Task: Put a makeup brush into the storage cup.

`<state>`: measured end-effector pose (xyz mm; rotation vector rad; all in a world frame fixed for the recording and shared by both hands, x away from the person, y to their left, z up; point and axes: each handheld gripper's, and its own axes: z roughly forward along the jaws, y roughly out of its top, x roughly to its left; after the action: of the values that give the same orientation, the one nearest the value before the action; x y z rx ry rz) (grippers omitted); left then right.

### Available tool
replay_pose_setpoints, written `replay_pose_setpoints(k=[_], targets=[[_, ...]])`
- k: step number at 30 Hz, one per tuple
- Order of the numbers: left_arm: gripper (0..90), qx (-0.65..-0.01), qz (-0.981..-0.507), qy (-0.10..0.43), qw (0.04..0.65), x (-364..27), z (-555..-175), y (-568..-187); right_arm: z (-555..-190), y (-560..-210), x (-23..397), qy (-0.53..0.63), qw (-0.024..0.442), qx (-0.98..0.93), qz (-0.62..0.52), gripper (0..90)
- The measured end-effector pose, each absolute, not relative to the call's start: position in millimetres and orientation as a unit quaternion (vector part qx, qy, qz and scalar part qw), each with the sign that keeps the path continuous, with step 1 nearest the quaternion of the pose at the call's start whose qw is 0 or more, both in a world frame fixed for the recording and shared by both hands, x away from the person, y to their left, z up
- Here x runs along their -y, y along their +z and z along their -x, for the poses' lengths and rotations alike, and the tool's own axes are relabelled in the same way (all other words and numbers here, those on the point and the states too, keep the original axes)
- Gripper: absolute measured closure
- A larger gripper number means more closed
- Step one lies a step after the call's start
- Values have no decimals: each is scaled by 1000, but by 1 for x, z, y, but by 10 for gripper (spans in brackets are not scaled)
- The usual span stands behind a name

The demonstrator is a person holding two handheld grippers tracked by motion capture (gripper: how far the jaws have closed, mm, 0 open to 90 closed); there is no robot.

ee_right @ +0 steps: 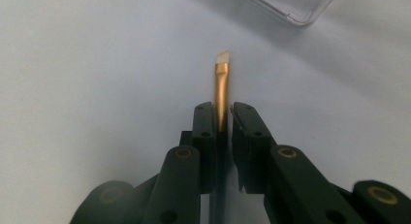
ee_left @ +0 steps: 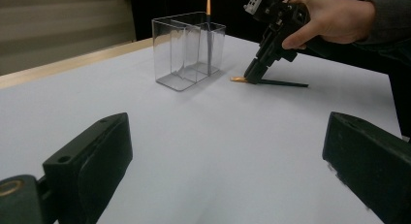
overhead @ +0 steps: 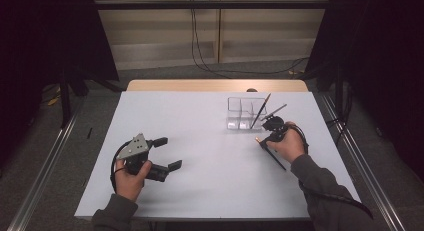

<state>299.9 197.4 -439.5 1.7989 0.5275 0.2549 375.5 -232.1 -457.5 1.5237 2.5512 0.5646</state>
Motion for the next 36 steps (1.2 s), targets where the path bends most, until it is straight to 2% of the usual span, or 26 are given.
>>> replay_pose_setpoints(k=[14, 22, 36], targets=[[37, -224, -773, 113, 582, -197, -300, -439, -374, -457, 224, 164, 76, -850, -495, 802], [37, -225, -774, 110, 582, -196, -299, -439, -374, -458, 227, 177, 77, -851, -488, 850], [38, -227, -773, 109, 582, -196, -298, -440, -374, -457, 224, 168, 86, -851, -490, 853]])
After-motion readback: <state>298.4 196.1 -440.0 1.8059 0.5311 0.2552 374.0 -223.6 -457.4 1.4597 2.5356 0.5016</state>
